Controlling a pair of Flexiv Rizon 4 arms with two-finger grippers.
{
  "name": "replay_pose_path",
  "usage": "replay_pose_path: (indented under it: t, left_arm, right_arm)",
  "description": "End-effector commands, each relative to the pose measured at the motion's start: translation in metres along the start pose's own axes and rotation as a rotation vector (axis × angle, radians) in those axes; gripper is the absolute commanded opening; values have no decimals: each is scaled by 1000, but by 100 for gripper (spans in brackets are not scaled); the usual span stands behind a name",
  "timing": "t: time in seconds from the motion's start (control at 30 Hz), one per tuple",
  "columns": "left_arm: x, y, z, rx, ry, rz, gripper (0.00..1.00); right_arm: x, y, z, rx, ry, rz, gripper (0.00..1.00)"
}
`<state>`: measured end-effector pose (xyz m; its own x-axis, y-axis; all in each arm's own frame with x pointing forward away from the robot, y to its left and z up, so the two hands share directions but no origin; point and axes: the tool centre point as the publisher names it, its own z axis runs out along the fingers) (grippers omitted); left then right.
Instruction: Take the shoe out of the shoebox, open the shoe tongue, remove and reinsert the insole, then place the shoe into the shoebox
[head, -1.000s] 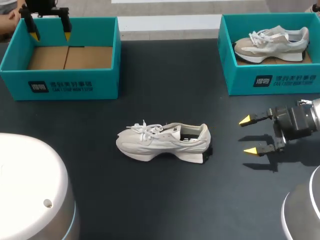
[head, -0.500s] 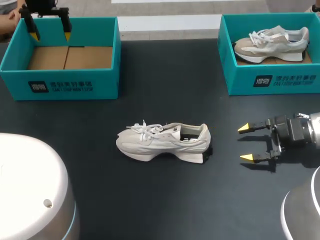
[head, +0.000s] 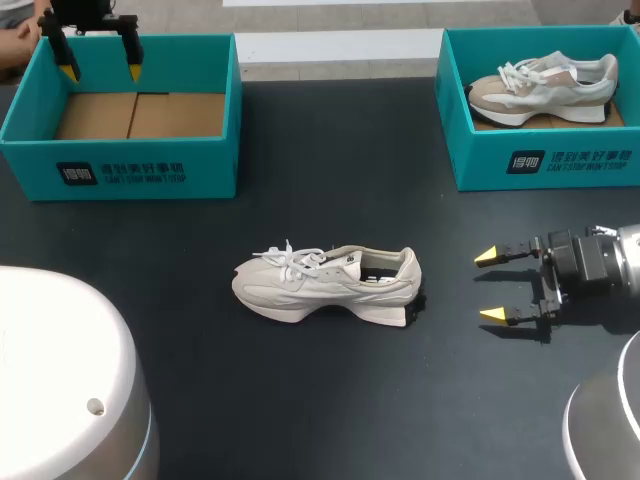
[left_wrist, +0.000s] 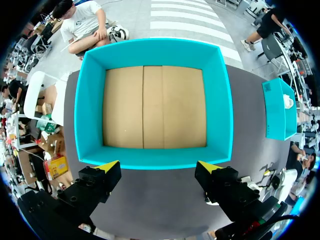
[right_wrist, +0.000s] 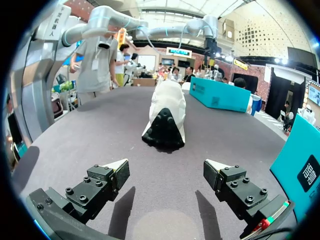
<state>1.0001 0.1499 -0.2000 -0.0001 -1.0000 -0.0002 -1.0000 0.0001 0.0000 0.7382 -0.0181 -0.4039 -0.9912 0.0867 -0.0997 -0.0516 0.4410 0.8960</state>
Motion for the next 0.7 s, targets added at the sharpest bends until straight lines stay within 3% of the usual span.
replay_pose_path:
  t: [0.03,0.3,0.7]
  left_arm:
    - [0,0,0,0,0,0,100]
    - [0,0,0,0,0,0,100]
    - [0,0,0,0,0,0,100]
  right_arm:
    - [0,1,1,4,-1,0,100]
    - [-4,10,17,50,-126,49,100]
    - [-3,29,53,94,-214,97,100]
